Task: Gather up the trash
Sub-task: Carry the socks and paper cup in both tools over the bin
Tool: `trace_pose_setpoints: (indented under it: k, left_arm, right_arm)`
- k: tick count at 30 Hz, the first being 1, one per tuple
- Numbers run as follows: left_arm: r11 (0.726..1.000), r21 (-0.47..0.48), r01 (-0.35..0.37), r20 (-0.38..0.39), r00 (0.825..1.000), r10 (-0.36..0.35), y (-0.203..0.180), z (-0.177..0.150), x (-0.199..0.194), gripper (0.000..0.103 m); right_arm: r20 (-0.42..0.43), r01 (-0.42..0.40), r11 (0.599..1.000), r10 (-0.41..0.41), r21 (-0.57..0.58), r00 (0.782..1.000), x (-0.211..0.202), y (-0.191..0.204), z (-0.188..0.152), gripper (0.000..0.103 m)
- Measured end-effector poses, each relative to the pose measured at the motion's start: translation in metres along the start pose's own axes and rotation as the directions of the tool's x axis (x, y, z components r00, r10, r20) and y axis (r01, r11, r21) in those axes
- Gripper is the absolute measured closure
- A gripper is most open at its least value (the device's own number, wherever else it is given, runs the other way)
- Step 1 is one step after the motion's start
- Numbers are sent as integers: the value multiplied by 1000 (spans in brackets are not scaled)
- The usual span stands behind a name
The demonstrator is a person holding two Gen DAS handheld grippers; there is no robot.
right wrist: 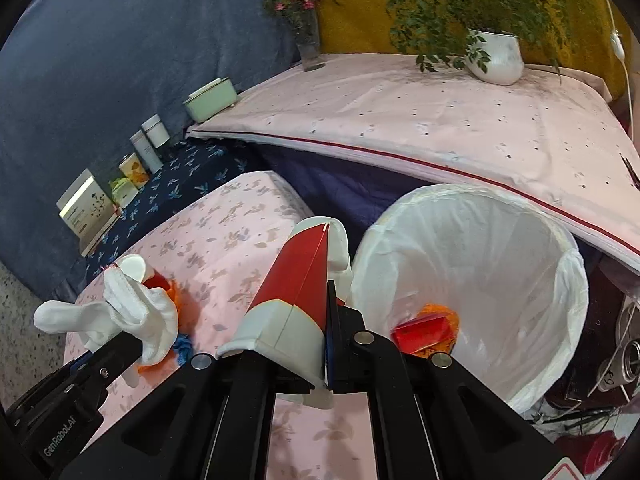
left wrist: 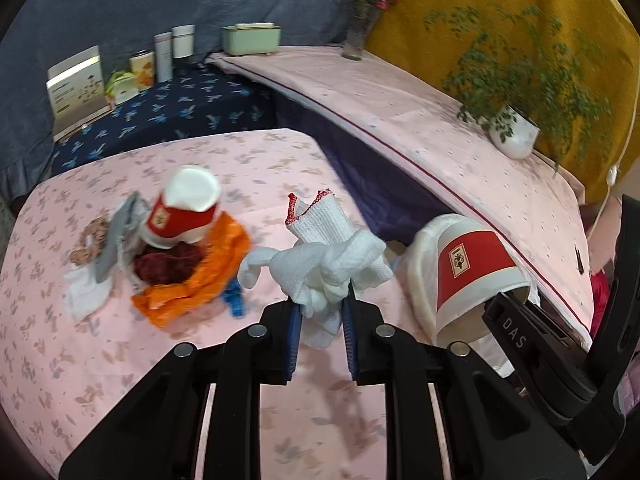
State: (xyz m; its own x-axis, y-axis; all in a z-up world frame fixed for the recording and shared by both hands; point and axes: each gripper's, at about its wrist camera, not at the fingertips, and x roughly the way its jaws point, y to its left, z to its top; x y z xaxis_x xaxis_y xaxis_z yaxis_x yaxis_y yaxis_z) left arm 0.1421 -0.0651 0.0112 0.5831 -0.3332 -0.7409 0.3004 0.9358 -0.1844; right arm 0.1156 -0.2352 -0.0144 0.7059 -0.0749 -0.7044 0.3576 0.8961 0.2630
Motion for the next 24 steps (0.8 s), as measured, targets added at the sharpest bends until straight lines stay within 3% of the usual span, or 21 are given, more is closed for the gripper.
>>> trace_pose_setpoints:
  k: [14,24]
  left_arm:
    - [978,190,90,-47,996,-82,-105,-5,31,84]
    - [969,205,135,-88,989,-119,-132,-2,50,80]
  right_arm:
    - [1,102,985,-103,136,995,-5,-96,1,96]
    - [-11,133,976,-133,173,991,-4,-121,-1,92]
